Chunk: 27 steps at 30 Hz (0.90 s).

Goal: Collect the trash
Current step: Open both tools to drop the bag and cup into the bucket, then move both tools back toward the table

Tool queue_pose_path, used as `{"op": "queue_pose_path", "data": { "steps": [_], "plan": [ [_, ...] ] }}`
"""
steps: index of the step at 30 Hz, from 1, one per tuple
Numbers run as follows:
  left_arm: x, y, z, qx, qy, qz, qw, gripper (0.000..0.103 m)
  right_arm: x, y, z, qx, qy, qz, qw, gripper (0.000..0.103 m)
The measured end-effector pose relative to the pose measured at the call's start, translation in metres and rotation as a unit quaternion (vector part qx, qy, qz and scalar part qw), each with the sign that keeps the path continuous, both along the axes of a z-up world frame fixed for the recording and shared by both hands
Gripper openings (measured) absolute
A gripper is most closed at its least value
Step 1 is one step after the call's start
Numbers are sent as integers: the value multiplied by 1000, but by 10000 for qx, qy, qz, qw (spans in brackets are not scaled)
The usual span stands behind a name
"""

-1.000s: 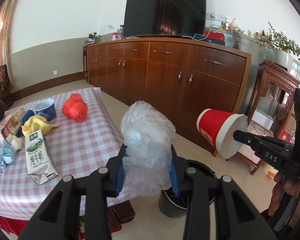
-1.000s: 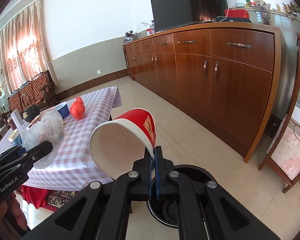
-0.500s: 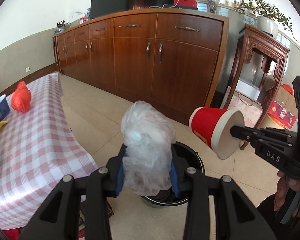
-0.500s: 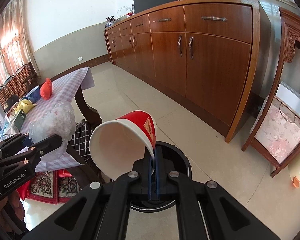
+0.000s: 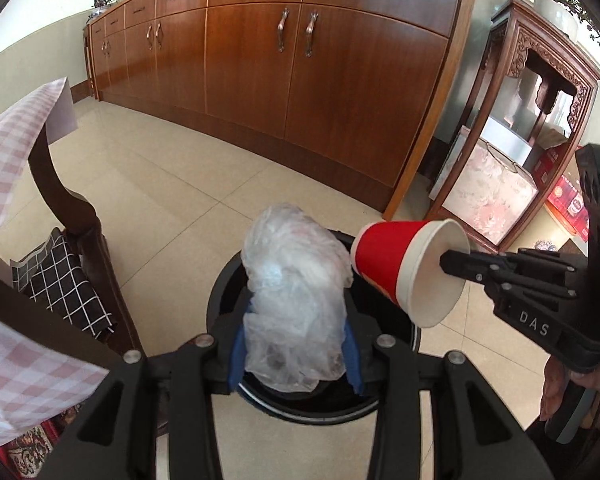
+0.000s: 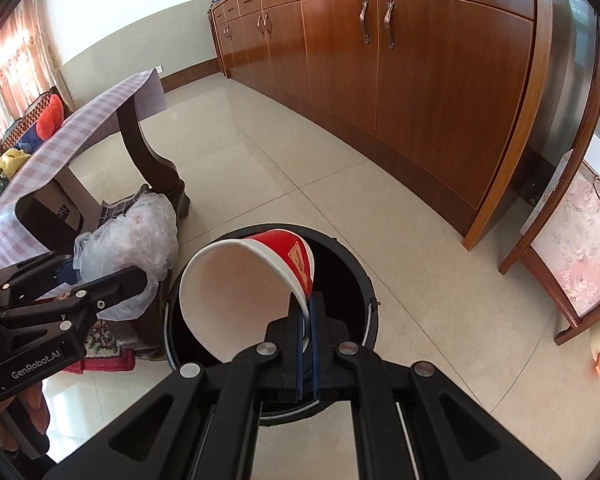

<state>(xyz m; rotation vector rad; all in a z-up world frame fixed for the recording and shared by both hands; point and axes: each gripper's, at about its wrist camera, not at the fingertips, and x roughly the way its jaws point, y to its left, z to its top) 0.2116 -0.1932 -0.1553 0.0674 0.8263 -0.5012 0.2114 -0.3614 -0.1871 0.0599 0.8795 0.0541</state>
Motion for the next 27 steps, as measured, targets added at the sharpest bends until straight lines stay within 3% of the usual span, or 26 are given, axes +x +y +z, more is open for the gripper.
{"op": "queue_pose_path", "data": {
  "steps": [1, 2, 4, 10, 18, 27],
  "plan": [
    [4, 0, -4, 18, -52, 55, 10000, 70, 5, -1, -8, -56, 31, 28, 10000, 15],
    [9, -1, -9, 96, -54, 178, 9998, 92, 12, -5, -16, -190, 151, -23, 9997, 46],
    [13, 1, -15, 241, -5, 386, 9990, 98, 18, -19, -26, -311, 316, -432, 9981, 73],
    [7, 2, -6, 411, 33, 466, 9981, 98, 10, -47, -18, -109, 286, -1122, 9932, 74],
    [-4, -2, 21, 368, -138, 351, 9986, 103, -10, -37, 15, -203, -64, -1159, 9930, 94],
    [-28, 9, 54, 373, -443, 367, 9976, 103, -38, -17, 54, -232, -489, -1185, 9915, 97]
  ]
}}
